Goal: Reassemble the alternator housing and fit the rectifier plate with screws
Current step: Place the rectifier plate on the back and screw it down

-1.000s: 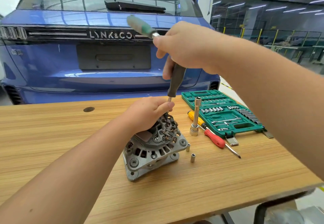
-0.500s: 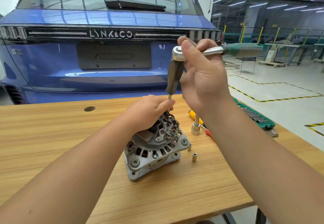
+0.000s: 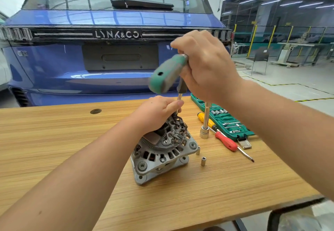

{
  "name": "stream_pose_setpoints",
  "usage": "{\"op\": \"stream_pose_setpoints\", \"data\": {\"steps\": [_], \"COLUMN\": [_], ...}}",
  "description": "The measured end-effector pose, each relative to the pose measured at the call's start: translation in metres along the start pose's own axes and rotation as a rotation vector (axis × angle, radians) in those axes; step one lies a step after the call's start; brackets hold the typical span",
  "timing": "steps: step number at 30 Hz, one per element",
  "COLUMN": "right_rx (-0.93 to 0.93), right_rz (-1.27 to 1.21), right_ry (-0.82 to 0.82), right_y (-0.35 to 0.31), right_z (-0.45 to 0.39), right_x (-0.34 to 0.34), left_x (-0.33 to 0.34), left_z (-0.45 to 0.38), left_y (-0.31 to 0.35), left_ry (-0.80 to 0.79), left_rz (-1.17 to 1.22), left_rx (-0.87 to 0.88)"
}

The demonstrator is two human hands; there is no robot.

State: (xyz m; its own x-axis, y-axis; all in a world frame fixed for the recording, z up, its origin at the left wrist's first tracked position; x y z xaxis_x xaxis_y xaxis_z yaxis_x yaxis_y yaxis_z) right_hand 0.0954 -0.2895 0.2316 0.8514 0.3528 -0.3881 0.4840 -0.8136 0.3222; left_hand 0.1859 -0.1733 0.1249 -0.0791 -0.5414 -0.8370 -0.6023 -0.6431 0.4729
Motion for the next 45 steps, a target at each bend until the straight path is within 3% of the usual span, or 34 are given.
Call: {"op": "stream_pose_setpoints", "data": {"steps": [5,8,10,13,16,19,21,24,26,28,31,33,35,39,45], "right_rx": [-0.06,-0.065,0.101,0.567,1.11,1.377,1.407,1.256,1.11,0.994,0.729,0.469,0.285,0.107,-0.054], "right_rz": [0.106,0.1,0.001,-0.312,-1.103,-1.624,-1.865,-1.969,-1.937,-1.74,-1.065,-0.643,-0.406,-0.128,0.003], "right_ry": [-0.563,-0.643,-0.686,-0.694,-0.489,-0.049,0.267,0.424,0.445,0.508,0.597,0.524,0.451,0.283,0.058], "right_y": [-0.001,0.0,0.005,0.017,0.015,0.011,0.006,0.002,0.0,-0.001,-0.001,-0.005,-0.008,-0.009,0.001], "right_z": [-0.027,-0.039,-0.044,-0.043,-0.031,-0.02,-0.013,0.003,0.012,0.017,0.023,0.025,0.023,0.011,0.005], "right_x": [-0.006,-0.009,-0.007,-0.002,0.01,0.021,0.025,0.027,0.026,0.026,0.019,0.016,0.016,0.013,0.004], "left_x": [-0.001,-0.001,0.0,0.001,0.0,0.0,0.0,0.0,0.001,0.001,0.001,0.0,0.0,0.0,-0.001], "left_z": [0.004,0.004,0.003,0.002,0.003,0.003,0.002,0.0,0.0,0.0,-0.002,-0.001,0.001,0.002,0.003], "left_y": [0.003,0.002,0.001,0.002,0.001,0.001,0.001,-0.001,-0.002,-0.003,-0.002,0.0,0.0,0.0,0.001], "left_ry": [-0.018,-0.023,-0.031,-0.034,-0.027,-0.014,-0.006,-0.007,-0.007,-0.01,-0.002,0.013,0.02,0.001,-0.009], "left_rz": [0.017,0.022,0.004,-0.034,-0.034,-0.04,-0.026,-0.007,0.002,0.013,0.009,-0.008,0.02,0.022,0.003], "left_rx": [-0.025,-0.017,-0.005,0.023,0.018,0.018,0.019,0.018,0.021,0.014,-0.008,0.003,0.009,0.003,0.011]}}
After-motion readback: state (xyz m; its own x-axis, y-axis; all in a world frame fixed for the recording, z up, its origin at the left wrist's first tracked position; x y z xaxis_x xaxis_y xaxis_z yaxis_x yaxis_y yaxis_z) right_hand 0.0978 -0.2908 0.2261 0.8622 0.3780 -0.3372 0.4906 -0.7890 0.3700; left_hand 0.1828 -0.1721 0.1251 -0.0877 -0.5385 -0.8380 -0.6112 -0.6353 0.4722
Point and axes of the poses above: each hand's wrist, its own z-axis away from the middle knuckle, its own x-axis out of the palm, y = z × x, the point moved 4 cm from there along -z, towards the middle knuckle
